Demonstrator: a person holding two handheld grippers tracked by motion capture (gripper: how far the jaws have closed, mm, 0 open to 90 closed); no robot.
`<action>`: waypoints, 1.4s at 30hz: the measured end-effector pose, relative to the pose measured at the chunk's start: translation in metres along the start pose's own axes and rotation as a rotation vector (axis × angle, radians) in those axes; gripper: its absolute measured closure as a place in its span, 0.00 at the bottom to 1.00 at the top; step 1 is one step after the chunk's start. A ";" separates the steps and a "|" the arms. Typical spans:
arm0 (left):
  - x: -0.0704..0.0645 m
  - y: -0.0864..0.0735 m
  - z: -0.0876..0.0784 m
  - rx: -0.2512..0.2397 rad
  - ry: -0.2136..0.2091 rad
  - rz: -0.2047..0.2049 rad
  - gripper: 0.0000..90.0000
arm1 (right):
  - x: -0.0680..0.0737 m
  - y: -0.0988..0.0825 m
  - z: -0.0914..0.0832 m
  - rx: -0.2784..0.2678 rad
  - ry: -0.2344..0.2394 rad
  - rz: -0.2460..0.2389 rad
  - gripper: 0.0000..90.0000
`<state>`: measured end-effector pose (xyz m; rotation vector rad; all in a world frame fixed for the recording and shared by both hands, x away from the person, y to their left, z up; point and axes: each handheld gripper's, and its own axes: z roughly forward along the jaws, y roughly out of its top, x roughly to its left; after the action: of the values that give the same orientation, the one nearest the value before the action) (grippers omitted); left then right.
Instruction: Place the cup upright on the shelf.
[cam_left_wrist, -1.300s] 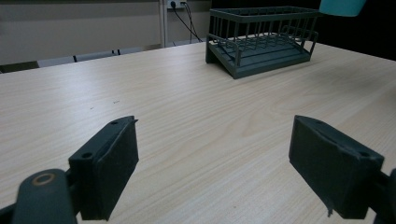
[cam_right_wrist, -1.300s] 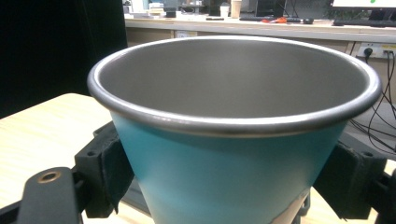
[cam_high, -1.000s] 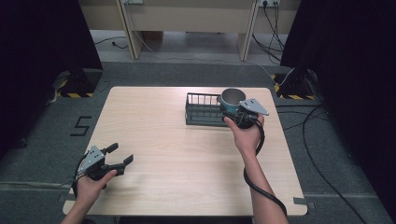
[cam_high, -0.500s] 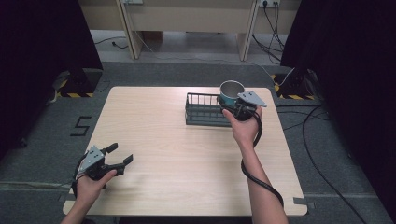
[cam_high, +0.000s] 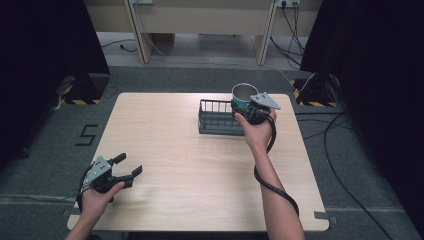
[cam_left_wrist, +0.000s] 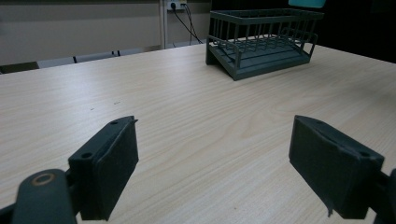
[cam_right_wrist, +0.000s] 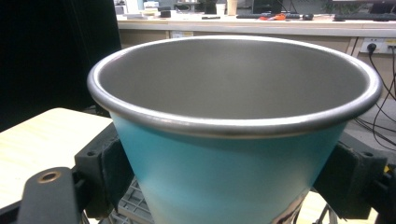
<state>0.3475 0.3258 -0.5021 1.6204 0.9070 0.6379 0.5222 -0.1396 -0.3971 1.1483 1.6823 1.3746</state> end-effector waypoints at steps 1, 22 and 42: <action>0.000 0.000 0.000 0.000 0.000 0.000 0.17 | 0.000 0.000 0.001 0.000 0.000 -0.002 0.19; 0.001 0.000 0.000 -0.004 -0.001 -0.002 0.17 | -0.001 0.004 0.025 0.027 -0.005 0.011 0.19; 0.001 0.000 0.000 -0.005 -0.004 -0.007 0.17 | 0.002 -0.007 0.049 0.083 -0.011 0.025 0.19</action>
<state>0.3479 0.3268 -0.5020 1.6123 0.9074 0.6319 0.5641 -0.1195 -0.4149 1.2243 1.7368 1.3222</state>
